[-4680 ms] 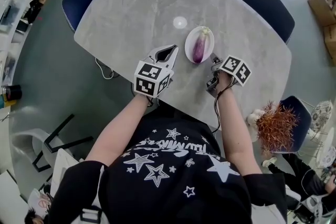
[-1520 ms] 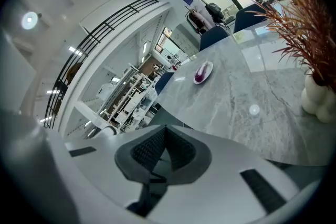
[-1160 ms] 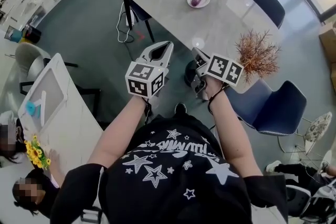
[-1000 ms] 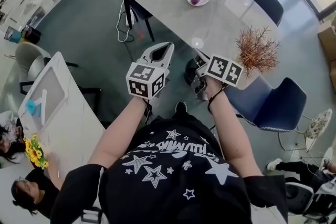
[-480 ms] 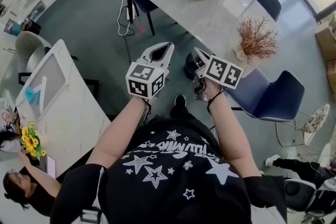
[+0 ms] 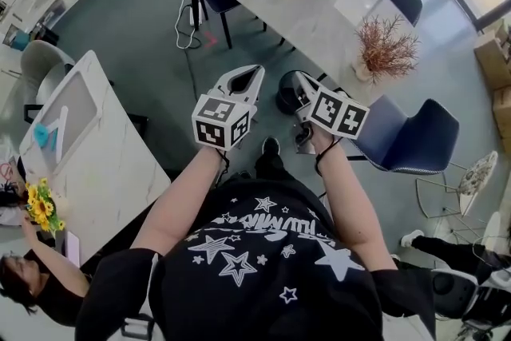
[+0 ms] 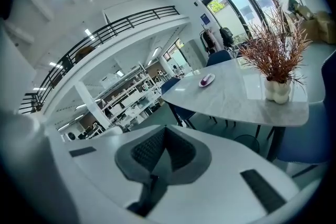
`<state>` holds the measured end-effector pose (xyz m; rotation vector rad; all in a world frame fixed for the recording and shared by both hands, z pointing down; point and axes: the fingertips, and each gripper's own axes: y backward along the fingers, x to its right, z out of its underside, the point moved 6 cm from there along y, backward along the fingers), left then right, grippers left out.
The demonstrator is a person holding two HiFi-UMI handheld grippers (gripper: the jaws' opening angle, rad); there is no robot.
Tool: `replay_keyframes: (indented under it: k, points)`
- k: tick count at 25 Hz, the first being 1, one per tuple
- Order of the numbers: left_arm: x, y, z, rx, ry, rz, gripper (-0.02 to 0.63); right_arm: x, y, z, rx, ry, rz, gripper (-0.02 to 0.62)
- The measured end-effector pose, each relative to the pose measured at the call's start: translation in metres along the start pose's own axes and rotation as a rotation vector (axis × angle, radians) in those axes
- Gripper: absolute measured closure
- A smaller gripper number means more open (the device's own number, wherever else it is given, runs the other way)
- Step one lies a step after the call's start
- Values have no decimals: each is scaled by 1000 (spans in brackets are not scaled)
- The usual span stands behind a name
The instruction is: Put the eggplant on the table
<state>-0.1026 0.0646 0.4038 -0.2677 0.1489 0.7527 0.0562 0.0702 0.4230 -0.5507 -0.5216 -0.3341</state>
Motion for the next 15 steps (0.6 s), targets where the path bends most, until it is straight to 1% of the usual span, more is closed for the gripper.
replay_keyframes:
  k: [4,12,15]
  points:
    - [2,4,-2,7,-4,6,598,-1,4,2,6,7,13,588]
    - [-2,8,4,-2,2,2,598,-7,2,4,6,85,28,588]
    - [-1,7,4,-2,2,3,598,-5,1,3,5,97,35,588]
